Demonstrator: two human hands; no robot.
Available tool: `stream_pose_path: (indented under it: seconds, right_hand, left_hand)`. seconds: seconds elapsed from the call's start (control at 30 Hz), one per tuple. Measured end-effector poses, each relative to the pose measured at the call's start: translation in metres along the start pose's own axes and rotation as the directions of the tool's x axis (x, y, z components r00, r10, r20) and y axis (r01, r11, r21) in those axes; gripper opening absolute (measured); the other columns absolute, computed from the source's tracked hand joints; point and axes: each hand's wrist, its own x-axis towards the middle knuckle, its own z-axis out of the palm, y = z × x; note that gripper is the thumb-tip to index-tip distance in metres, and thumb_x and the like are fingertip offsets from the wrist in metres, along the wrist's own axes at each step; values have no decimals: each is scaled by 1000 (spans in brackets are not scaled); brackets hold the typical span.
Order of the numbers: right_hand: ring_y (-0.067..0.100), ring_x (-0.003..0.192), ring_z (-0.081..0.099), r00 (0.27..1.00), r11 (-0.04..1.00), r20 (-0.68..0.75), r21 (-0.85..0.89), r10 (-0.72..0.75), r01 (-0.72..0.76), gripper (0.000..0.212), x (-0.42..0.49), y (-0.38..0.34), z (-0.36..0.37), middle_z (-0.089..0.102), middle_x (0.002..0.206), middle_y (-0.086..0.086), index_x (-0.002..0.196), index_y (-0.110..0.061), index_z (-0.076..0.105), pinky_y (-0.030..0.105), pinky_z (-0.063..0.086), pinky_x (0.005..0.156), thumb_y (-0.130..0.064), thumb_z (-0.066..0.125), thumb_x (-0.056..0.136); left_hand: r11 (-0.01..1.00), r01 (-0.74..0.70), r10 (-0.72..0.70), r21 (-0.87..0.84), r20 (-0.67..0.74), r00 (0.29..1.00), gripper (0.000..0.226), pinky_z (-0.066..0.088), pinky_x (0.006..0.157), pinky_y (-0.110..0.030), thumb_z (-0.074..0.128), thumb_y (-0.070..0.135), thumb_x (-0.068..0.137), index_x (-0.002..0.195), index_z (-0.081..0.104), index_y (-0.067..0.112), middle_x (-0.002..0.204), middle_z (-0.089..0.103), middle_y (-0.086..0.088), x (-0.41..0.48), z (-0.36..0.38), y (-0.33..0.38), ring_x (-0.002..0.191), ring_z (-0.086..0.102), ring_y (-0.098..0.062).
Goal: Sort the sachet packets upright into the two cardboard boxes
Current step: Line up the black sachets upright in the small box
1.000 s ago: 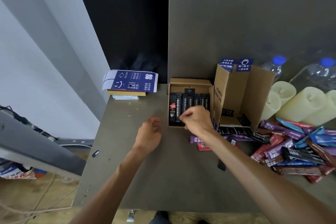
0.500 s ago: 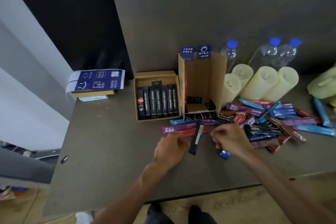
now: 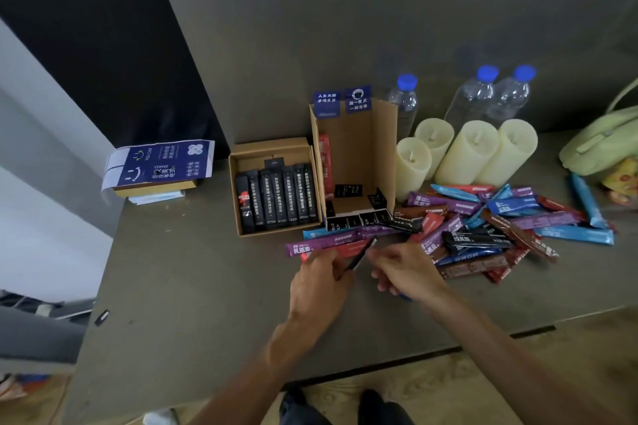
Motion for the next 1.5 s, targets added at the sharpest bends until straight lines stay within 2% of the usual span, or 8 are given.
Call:
stream_pose_path:
  seconds: [0.17, 0.37, 0.53, 0.73, 0.9, 1.03, 1.3, 1.5]
  right_hand:
    - [21, 58, 64, 998, 992, 57, 123, -9, 2, 34, -3, -22, 8, 73, 82, 20, 86, 3, 71, 26, 39, 44, -27, 61, 98]
    - [19, 59, 61, 994, 980, 81, 188, -77, 61, 26, -2, -45, 16, 76, 81, 11, 91, 4, 68, 24, 38, 44, -20, 61, 99]
    - [17, 58, 60, 987, 977, 106, 190, -121, 99, 23, 2, -55, 26, 74, 79, 14, 90, 3, 67, 24, 37, 44, -17, 61, 99]
    - [16, 55, 58, 981, 969, 96, 200, -169, 147, 12, 7, -68, 57, 69, 73, 10, 87, -1, 70, 25, 36, 43, -9, 65, 94]
    - [13, 53, 61, 969, 972, 85, 45, -233, 230, 14, 16, -90, 89, 73, 76, 8, 85, -8, 72, 24, 46, 49, -15, 65, 95]
    - [2, 50, 63, 928, 912, 72, -177, -364, 371, 17, 34, -121, 112, 73, 82, 3, 90, -8, 70, 16, 50, 50, -20, 61, 98]
    - [16, 82, 70, 945, 895, 113, -303, -307, 327, 19, 91, -146, 152, 73, 92, 10, 94, -5, 74, 39, 61, 83, -18, 61, 98]
    - [18, 84, 69, 956, 889, 131, -355, -261, 291, 16, 102, -142, 162, 71, 91, 9, 88, -8, 73, 36, 60, 84, -18, 64, 96]
  left_hand:
    - [964, -242, 254, 111, -110, 961, 15, 53, 75, -31, 68, 22, 80, 94, 63, 22, 93, 70, 6, -1, -7, -5, 84, 65, -15]
    - [938, 78, -121, -337, -109, 987, 13, 51, 69, -15, 68, 30, 89, 99, 60, 27, 90, 68, 16, -4, -28, -11, 82, 63, 3]
    - [931, 107, -119, -349, -14, 993, 9, 41, 62, -12, 62, 29, 93, 89, 69, 29, 87, 65, 13, 0, -41, -33, 75, 59, -1]
    - [846, 81, -171, -527, -123, 978, 16, 41, 62, -10, 66, 15, 93, 79, 72, 21, 71, 68, 12, -1, -52, -54, 63, 56, 4]
    - [857, 97, -200, -506, -152, 968, 16, 39, 59, -11, 64, 19, 94, 81, 73, 23, 68, 67, 16, 2, -74, -78, 62, 56, 4]
    - [861, 156, -339, -484, -318, 885, 18, 40, 63, -13, 55, 9, 96, 98, 64, 24, 81, 66, 13, 22, -105, -105, 75, 61, -8]
    - [859, 301, -375, -414, -109, 921, 42, 47, 99, -28, 45, 3, 92, 127, 64, 17, 114, 70, 0, 66, -125, -122, 111, 63, -18]
    - [859, 276, -319, -432, -29, 947, 42, 50, 83, -23, 45, 2, 91, 114, 71, 25, 102, 73, 7, 68, -122, -118, 97, 67, -11]
